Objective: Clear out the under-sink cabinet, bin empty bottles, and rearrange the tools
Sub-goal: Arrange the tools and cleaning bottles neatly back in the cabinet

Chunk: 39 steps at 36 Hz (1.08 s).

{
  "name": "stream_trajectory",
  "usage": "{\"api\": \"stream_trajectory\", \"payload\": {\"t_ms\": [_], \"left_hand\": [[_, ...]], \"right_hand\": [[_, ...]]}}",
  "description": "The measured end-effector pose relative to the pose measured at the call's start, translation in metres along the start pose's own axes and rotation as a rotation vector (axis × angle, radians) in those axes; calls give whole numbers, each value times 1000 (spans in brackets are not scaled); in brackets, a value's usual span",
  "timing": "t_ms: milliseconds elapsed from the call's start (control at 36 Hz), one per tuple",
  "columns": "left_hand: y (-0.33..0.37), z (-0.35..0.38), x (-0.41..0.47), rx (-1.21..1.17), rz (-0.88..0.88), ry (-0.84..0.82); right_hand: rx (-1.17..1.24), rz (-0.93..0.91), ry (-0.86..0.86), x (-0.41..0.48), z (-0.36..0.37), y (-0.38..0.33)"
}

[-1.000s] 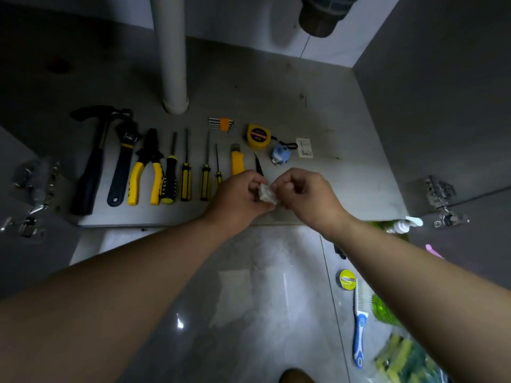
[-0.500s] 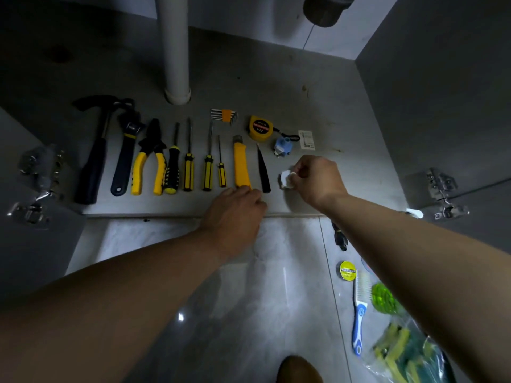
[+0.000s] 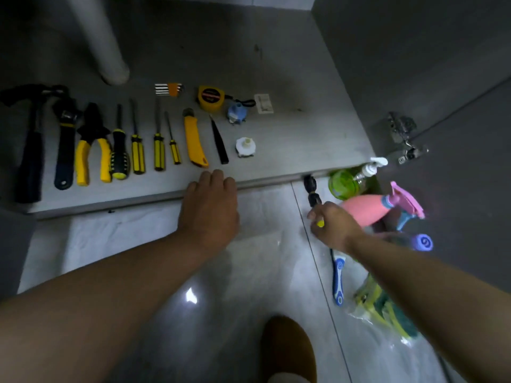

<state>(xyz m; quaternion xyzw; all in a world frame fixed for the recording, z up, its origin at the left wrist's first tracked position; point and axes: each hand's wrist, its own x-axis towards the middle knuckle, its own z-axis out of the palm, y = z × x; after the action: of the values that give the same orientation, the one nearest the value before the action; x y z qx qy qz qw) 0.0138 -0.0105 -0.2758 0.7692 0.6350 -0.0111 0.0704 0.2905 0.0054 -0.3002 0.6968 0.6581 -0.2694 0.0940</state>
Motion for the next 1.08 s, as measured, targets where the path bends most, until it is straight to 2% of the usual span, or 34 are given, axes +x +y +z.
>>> {"api": "stream_trajectory", "payload": {"t_ms": [167,250,333,389,444,500,583,639,750,833,944,1000,1083], "left_hand": [[31,18,-23,-284,107,81],[45,33,-23,-498,84,-112],[52,46,-18,-690,-18,-360],[57,52,-12,-795,-98,-459],[62,56,-7,-862,-164,-523],[68,57,-3,-963,-233,-569],[74,55,-1,-1167,-312,-604],[76,54,-1,-1264,-346,-604],[68,57,-1,-1241,-380,-484],[58,58,-2,-1275,-436,-474],[46,57,1,-1306,-479,-470],[42,55,2,-1322,-470,-471],[37,50,5,-1339,-446,-478]], "right_hand": [[-69,146,42,-3,53,23],[-61,148,103,1,63,28],[-42,146,147,4,64,33],[-20,137,174,4,65,35],[79,99,205,1,69,34],[336,30,245,-5,76,27],[693,-118,219,-17,85,6],[742,-205,204,-24,89,-4],[758,-255,155,-29,87,-13],[695,-221,181,-18,82,-4],[347,-102,331,8,68,26],[243,-54,304,24,60,39],[119,-3,152,50,51,47]]}}
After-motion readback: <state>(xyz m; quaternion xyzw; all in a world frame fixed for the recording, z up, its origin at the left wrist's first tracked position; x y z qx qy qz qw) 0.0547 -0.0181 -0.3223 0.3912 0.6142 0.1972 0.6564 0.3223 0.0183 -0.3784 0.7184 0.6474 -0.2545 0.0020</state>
